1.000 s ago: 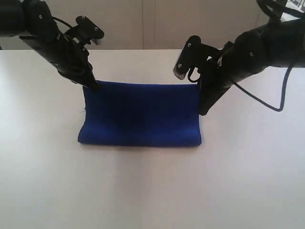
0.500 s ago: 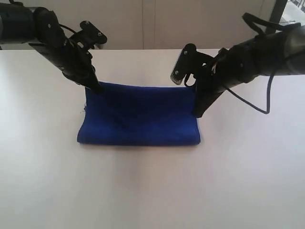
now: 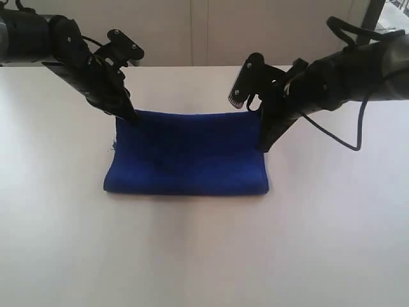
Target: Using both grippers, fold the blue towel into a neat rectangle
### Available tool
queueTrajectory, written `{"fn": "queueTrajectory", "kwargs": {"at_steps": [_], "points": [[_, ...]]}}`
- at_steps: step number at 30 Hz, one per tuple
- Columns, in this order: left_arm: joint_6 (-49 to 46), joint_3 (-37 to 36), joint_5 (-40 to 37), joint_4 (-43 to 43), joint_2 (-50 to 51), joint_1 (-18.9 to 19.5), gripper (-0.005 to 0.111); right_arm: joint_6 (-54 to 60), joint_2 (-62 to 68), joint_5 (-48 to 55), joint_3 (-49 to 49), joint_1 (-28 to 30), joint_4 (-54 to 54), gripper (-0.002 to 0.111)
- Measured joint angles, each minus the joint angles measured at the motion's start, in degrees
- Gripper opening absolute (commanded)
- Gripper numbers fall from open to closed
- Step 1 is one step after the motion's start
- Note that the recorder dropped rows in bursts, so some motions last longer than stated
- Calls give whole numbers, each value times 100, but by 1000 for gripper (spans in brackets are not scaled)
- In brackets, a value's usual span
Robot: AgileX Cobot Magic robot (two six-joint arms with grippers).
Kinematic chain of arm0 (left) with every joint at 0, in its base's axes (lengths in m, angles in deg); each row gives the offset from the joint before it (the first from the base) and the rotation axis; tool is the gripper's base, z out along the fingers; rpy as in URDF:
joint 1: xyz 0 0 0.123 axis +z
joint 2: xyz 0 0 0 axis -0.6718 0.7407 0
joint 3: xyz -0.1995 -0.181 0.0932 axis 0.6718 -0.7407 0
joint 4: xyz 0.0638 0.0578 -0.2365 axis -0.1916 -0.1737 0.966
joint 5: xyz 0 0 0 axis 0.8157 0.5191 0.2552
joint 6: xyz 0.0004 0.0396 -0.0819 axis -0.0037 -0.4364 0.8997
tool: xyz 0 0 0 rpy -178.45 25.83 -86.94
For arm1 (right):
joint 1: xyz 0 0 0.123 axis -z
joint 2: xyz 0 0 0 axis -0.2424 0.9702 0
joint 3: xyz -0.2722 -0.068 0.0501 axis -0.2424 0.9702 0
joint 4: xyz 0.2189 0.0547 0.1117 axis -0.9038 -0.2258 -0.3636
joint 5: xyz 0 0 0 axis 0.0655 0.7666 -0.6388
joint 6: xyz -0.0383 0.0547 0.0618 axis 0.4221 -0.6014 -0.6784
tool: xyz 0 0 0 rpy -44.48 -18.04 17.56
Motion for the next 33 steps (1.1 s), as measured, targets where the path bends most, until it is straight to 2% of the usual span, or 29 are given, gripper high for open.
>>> {"fn": "queueTrajectory", "kwargs": {"at_steps": [3,5,13,16,20,23,25,33], "points": [[0,0,4,-11,0,0,44,0,0,-57,0,0,0,32],[0,0,14,-27,0,0,48,0,0,-57,0,0,0,35],[0,0,14,-148,0,0,47,-35,0,-68,0,0,0,36],[78,0,-27,-148,0,0,38,-425,0,-56,0,0,0,34],[331,0,-404,-148,0,5,13,-1185,-42,255,0,0,3,19],[593,0,-805,-148,0,5,0,-1522,-171,755,0,0,14,6],[776,0,-1044,-148,0,5,0,-1719,-285,1122,0,0,14,0],[1151,0,-1755,123,-32,5,0,-2645,-377,1632,0,0,-301,0]]}}
